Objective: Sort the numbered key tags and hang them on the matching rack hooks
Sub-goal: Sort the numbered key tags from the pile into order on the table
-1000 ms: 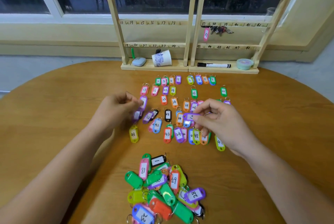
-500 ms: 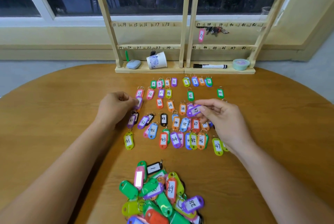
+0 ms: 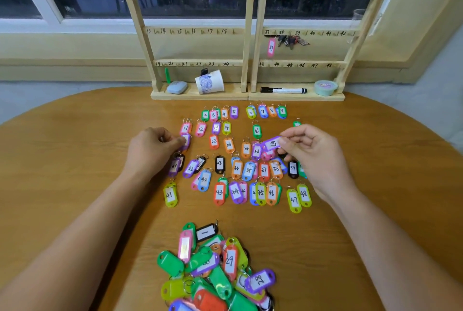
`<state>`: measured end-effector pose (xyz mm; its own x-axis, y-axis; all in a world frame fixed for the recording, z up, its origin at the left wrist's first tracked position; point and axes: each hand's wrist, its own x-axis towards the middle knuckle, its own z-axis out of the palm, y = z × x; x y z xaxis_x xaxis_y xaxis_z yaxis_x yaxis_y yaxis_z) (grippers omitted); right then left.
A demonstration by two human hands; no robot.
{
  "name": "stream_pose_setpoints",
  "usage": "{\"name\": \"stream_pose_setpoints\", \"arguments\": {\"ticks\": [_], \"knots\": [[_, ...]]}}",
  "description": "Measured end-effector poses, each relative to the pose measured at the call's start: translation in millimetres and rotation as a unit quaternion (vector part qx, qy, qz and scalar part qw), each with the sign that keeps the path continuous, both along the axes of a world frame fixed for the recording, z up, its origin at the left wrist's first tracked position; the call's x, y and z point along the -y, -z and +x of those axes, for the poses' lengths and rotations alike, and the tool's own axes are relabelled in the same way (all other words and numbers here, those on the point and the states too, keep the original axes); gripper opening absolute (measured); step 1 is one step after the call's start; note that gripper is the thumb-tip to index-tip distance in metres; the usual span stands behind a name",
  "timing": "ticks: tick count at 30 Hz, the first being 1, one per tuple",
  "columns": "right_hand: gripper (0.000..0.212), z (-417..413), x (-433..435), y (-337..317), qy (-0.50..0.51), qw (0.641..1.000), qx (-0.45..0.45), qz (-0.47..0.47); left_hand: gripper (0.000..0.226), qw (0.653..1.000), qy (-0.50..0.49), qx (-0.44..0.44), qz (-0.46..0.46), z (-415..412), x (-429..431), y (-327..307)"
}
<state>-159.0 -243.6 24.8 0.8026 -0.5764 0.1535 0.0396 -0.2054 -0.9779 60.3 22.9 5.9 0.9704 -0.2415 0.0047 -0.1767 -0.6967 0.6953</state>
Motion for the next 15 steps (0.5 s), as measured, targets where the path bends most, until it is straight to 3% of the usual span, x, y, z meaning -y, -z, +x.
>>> {"name": "stream_pose_setpoints", "arguments": {"ticks": [7,15], "knots": [[0.011,-23,21,-8,-0.039,0.998,-0.013,-0.055,0.032,0.999,0.008,0.032,-0.014,-6,-9,3],[0.015,-55,24,10,-0.118,0.969,-0.127,-0.175,0.022,0.997,0.044,0.052,-0.035,-29,-20,-8]]}}
